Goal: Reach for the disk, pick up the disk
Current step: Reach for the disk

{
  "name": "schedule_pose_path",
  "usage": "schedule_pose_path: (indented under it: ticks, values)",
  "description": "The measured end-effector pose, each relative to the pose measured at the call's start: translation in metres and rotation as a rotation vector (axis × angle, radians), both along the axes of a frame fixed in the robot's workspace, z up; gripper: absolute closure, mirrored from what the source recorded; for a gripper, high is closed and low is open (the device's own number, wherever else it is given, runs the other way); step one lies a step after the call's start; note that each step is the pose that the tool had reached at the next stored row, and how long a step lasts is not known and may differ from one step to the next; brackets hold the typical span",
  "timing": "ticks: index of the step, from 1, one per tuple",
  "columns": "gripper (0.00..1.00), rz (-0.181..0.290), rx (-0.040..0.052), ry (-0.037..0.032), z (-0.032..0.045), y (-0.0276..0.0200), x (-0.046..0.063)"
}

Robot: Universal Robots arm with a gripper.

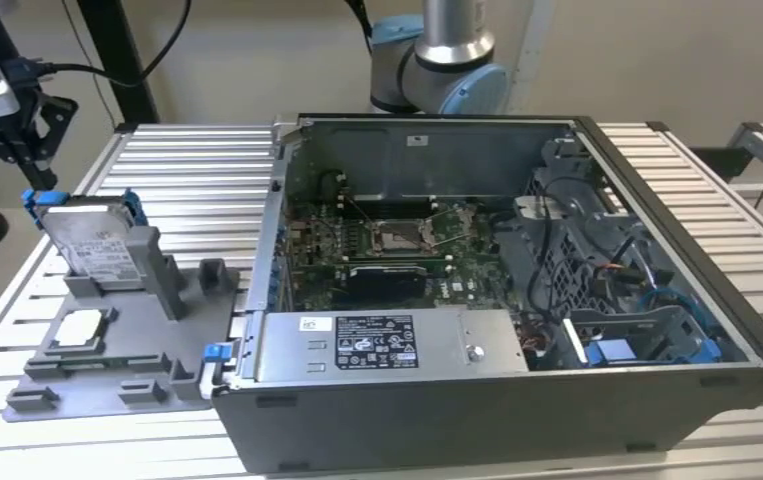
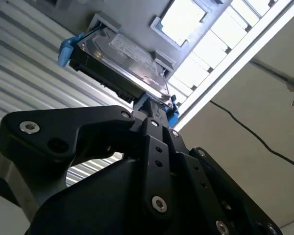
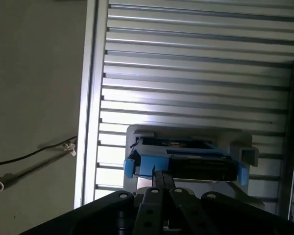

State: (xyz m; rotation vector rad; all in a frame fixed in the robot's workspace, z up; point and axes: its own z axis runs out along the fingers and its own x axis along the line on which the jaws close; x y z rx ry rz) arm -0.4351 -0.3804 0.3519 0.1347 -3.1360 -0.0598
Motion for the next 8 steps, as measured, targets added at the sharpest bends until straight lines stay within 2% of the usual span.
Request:
schedule_pose_path:
  ticks: [8]
  values:
    - [1.00,0.147,-0.0012,0.0000,0.0000,0.0000,0.0000]
